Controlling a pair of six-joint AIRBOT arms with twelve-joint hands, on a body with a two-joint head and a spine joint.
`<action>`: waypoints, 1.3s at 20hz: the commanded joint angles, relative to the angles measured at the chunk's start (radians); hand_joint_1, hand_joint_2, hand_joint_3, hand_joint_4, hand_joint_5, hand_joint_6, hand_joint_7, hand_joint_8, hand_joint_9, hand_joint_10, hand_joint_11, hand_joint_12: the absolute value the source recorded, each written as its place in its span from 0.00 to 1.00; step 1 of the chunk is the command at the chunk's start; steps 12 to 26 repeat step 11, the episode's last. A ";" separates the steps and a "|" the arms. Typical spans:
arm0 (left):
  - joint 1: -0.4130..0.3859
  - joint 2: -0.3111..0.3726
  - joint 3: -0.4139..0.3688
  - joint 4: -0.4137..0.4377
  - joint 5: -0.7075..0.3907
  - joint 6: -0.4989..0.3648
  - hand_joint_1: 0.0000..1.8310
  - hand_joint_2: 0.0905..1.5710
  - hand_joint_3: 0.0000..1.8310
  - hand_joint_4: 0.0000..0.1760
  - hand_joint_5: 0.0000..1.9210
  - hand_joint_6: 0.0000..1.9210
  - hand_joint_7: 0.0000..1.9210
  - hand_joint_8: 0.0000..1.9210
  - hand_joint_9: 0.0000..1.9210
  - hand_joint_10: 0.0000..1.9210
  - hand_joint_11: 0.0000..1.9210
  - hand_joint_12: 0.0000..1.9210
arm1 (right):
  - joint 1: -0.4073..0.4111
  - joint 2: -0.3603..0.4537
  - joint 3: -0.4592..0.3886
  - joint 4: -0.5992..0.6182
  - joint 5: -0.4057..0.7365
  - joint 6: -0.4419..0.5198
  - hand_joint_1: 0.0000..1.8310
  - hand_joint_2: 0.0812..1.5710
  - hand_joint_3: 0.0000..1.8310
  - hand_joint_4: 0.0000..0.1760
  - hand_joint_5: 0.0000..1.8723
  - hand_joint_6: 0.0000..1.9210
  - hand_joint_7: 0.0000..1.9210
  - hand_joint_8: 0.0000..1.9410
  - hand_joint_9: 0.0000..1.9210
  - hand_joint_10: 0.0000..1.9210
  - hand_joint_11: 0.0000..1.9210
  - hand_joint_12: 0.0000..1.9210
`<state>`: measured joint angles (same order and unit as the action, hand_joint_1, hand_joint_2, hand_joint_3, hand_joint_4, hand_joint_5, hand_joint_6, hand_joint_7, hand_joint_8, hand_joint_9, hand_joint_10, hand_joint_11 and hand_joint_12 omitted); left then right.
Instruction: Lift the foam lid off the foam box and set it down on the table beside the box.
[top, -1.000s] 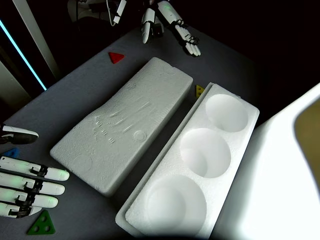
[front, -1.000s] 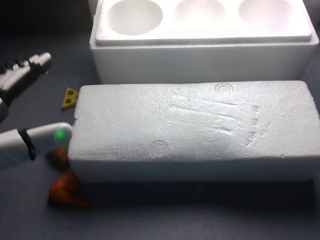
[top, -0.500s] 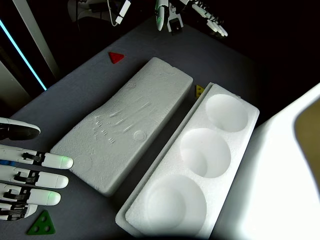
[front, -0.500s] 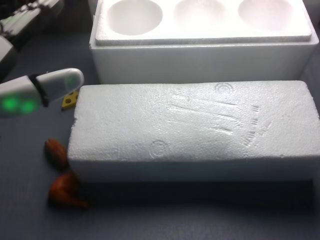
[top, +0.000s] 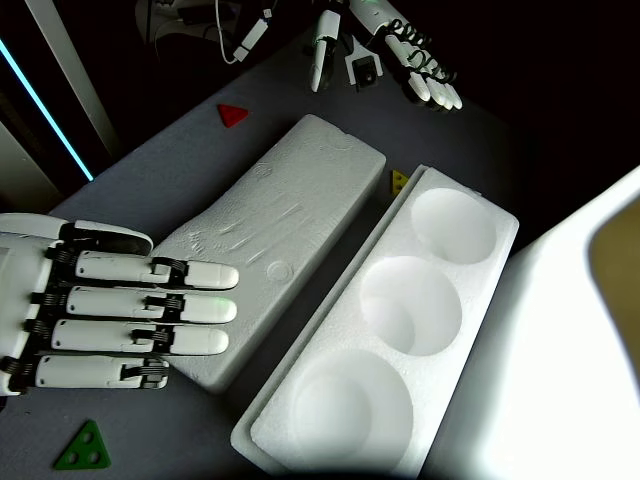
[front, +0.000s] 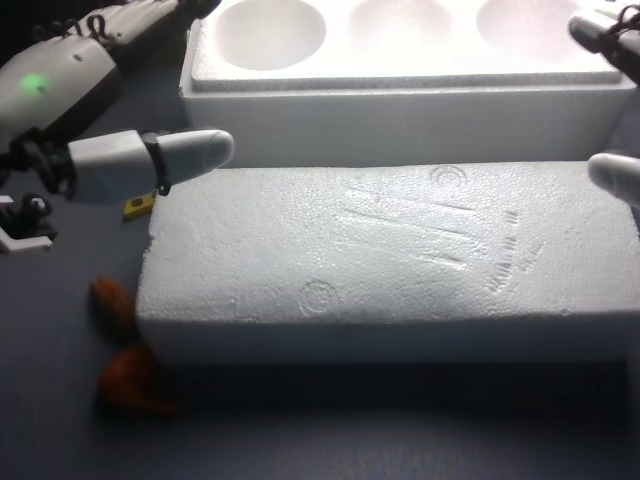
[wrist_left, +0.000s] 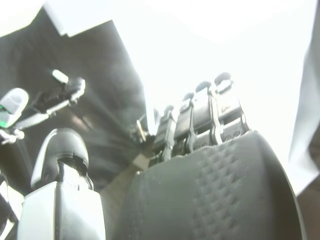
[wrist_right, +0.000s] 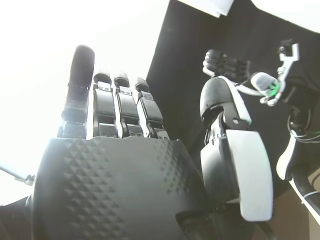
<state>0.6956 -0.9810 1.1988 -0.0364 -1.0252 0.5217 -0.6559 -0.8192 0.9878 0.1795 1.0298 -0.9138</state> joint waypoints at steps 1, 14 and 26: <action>-0.015 -0.002 0.005 -0.001 -0.105 -0.005 0.23 0.75 0.01 0.30 0.00 0.00 0.00 0.00 0.00 0.00 0.00 0.00 | 0.016 0.009 0.007 -0.001 0.108 -0.001 0.11 0.79 0.00 0.00 0.00 0.00 0.00 0.00 0.00 0.00 0.00 0.78; -0.062 -0.025 0.028 0.033 -0.092 -0.020 0.22 0.75 0.00 0.30 0.02 0.01 0.00 0.00 0.00 0.00 0.00 0.00 | 0.023 0.007 0.007 -0.006 0.116 -0.002 0.08 0.80 0.00 0.00 0.00 0.00 0.00 0.00 0.00 0.00 0.00 0.27; -0.062 -0.025 0.028 0.033 -0.092 -0.020 0.22 0.75 0.00 0.30 0.02 0.01 0.00 0.00 0.00 0.00 0.00 0.00 | 0.023 0.007 0.007 -0.006 0.116 -0.002 0.08 0.80 0.00 0.00 0.00 0.00 0.00 0.00 0.00 0.00 0.00 0.27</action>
